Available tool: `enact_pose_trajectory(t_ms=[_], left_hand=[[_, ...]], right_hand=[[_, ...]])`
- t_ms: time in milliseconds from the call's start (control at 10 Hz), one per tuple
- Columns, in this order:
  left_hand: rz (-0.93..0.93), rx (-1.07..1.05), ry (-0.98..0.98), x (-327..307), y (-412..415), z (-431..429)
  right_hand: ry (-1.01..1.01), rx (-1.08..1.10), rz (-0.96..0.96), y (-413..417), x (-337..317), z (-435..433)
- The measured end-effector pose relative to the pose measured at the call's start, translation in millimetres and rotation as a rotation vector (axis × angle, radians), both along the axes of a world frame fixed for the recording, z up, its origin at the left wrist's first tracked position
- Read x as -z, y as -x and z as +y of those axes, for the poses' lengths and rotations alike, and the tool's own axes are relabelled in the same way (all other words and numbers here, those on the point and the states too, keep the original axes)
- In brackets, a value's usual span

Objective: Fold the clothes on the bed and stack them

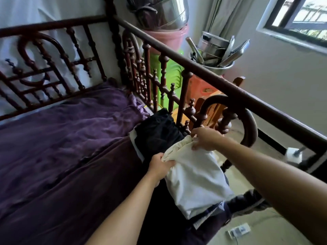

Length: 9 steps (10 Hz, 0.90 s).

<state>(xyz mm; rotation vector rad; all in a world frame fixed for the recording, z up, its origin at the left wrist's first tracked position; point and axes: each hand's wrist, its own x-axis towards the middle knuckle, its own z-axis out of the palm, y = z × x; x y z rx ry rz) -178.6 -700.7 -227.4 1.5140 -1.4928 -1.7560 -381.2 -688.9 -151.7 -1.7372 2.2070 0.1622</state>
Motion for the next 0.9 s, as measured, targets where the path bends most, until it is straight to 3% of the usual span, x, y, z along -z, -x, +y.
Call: enact_pose_trajectory(t_ms=[100,200,300,600,900], left_hand=[[-0.356,0.016,0.196,38,11,-22],[-0.638,0.169,0.636,71,13,-26],[-0.727,0.421,0.793,108,15,-17],[-0.832,0.634,0.626,132,15,-9],[-0.900,0.485,0.474,59,-48,40]], right_hand=[[0.033,-0.009,0.103,1,57,-14],[0.036,-0.109,0.088,-2,108,-12],[-0.003,-0.159,0.005,-6,150,7],[0.000,-0.106,-0.013,1,192,22],[-0.020,-0.251,0.193,-34,134,-2]])
